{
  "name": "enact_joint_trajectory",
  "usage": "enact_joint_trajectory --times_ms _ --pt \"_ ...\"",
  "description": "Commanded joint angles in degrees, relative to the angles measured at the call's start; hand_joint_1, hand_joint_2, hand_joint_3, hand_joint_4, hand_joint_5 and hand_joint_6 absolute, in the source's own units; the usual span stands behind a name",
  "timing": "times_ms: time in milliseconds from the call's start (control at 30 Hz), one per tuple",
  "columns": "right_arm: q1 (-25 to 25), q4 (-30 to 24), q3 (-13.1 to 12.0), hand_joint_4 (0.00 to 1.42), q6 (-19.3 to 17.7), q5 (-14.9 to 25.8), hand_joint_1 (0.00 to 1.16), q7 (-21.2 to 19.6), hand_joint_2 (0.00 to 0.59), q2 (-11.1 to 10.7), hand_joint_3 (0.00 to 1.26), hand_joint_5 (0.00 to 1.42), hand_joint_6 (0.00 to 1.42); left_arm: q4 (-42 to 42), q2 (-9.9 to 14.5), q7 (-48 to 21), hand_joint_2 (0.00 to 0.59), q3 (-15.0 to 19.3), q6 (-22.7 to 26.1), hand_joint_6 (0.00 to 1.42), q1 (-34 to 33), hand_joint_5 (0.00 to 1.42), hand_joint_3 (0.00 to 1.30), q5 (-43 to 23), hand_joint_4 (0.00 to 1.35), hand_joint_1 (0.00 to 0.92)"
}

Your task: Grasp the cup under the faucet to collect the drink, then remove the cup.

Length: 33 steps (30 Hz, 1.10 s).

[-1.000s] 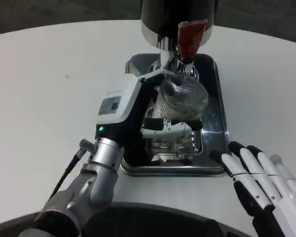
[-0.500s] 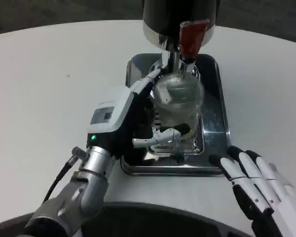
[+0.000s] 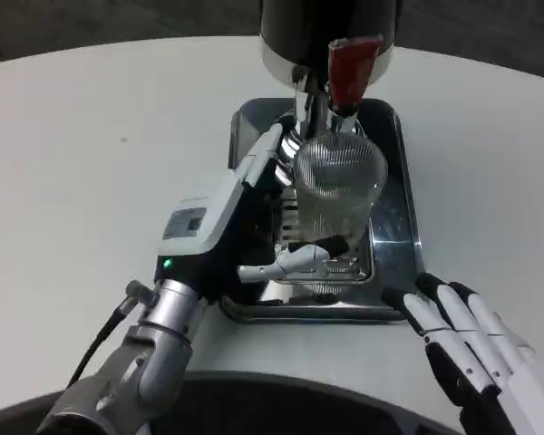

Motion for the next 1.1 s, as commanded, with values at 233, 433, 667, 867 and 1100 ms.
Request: enact_joint_trajectory --times_ms 233,433,667,867,1100 --pt "1.8 -0.9 0.7 0.01 0.4 0.5 0.51 -0.4 0.487 2.2 0.11 0.01 0.10 -18.1 4.7 -4.9 0.005 9.3 -3.2 0.17 12.6 0.27 0.00 -10.1 0.00 0.000" --pt "0.6 -0.9 1.5 0.01 1.0 0.0 0.52 0.0 0.491 1.8 0.11 0.01 0.10 -30.3 6.4 -12.4 0.030 14.6 -2.8 0.07 16.9 0.15 0.00 -16.4 0.00 0.000" --pt "0.4 -0.9 1.9 0.01 1.6 0.1 0.52 -0.1 0.492 1.5 0.11 0.01 0.11 -40.6 9.2 -29.3 0.115 19.3 -3.1 0.00 16.5 0.00 0.00 -31.9 0.00 0.000" --pt "0.1 -0.9 2.1 0.01 2.0 0.4 0.52 -0.2 0.493 1.1 0.11 0.01 0.11 -50.4 12.8 -46.3 0.129 22.4 6.1 0.00 15.3 0.00 0.00 -47.1 0.00 0.000" --pt "-0.8 -0.9 2.4 0.01 2.8 0.6 0.52 -0.1 0.493 0.9 0.11 0.01 0.11 -59.0 17.1 -65.7 0.120 27.4 23.9 0.00 11.1 0.00 0.00 -69.1 0.00 0.000"
